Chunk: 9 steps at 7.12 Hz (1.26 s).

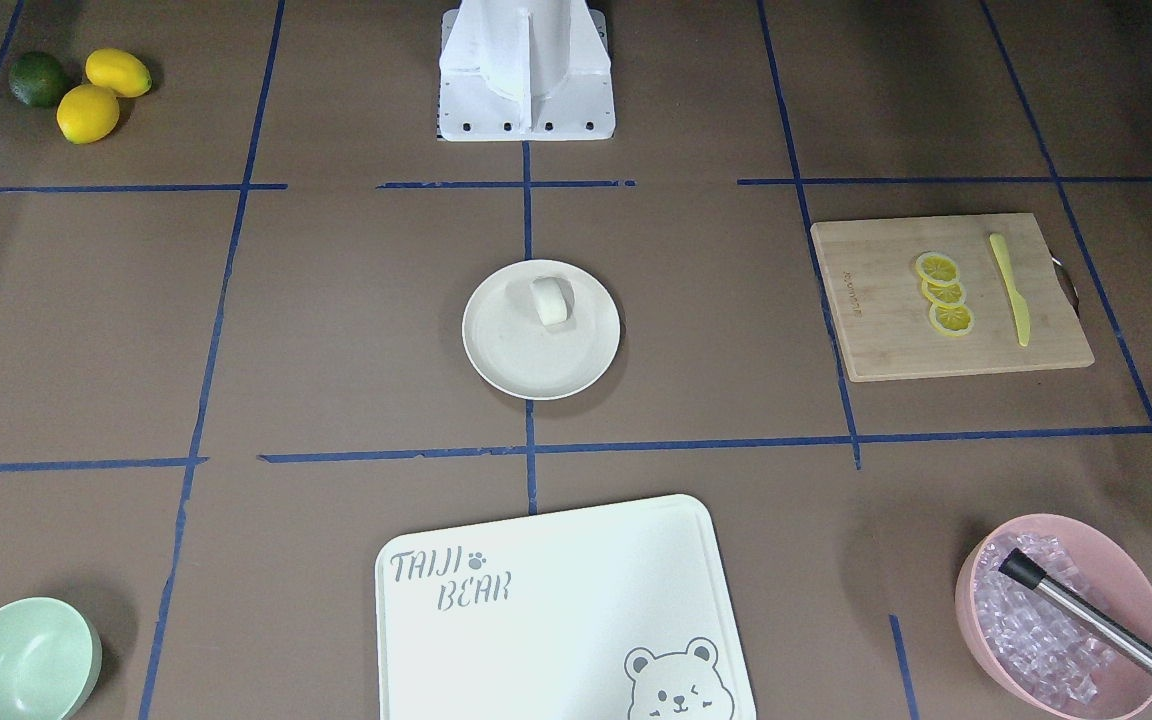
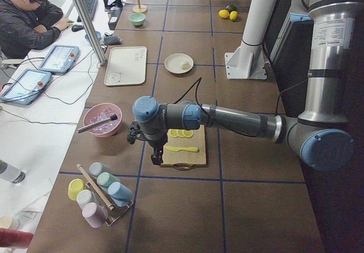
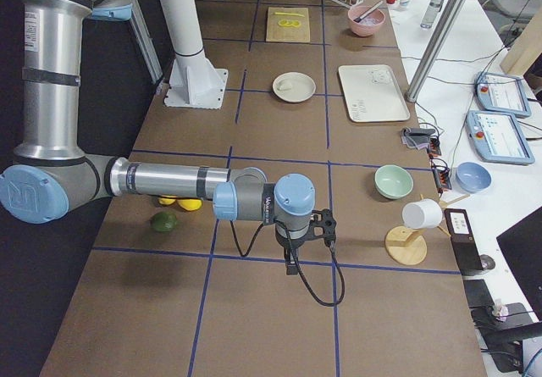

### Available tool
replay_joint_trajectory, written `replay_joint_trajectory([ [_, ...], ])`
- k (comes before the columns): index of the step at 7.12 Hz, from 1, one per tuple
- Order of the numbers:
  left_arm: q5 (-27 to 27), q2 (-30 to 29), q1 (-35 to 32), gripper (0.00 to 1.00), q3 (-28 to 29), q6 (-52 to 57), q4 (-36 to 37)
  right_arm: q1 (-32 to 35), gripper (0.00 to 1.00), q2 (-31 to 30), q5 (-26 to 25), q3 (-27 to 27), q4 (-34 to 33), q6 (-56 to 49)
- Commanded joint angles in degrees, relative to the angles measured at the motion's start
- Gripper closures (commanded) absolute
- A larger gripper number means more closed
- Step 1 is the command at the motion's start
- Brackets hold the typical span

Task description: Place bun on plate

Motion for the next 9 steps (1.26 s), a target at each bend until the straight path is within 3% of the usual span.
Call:
replay_joint_trajectory([
  [1, 0.0, 1.7, -0.4, 0.0, 0.2, 0.1, 0.0, 0.0, 0.0, 0.0, 0.0, 0.0, 0.0, 0.0],
  [6, -0.1, 4.0, -3.6, 0.0, 1.5, 6.9, -0.5, 0.0, 0.0, -0.1, 0.0, -0.1, 0.0, 0.1],
  [9, 4.9, 2.9, -3.5, 0.0, 1.0, 7.0, -0.5, 0.0, 0.0, -0.1, 0.0, 0.0, 0.0, 0.1],
])
